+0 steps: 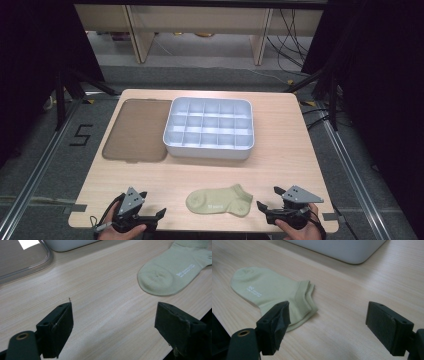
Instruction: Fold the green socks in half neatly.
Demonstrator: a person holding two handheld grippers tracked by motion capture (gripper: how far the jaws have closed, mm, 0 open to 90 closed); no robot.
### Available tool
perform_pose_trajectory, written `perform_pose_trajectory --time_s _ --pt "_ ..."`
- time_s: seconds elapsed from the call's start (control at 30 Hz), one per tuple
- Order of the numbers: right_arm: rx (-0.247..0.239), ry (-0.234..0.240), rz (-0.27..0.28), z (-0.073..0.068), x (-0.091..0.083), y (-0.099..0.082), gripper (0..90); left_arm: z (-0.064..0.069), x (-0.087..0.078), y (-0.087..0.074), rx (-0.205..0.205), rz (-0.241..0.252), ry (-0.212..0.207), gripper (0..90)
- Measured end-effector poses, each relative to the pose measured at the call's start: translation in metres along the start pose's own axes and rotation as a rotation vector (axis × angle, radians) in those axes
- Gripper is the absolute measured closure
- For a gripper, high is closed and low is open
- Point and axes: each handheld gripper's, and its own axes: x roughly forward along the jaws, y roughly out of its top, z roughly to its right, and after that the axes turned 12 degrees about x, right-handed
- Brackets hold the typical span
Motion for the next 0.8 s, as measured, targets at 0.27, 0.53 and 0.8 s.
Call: perform_pose_trajectory --time_s 0.27,0.53,0.8 --pt "0.021 -0.012 0.003 -0.001 -0.001 -0.001 21.0 -0.001 0.001 -0.002 0.006 -0.022 -0.003 15.3" --pt "0.018 -0.004 0.010 -0.002 0.000 0.001 22.3 0.003 0.008 0.001 -0.033 0.007 -0.044 16.1" --pt "-0.041 0.014 0.011 -0.001 0.003 0.003 26.1 0.009 0.022 0.011 -0.033 -0.014 -0.071 20.5"
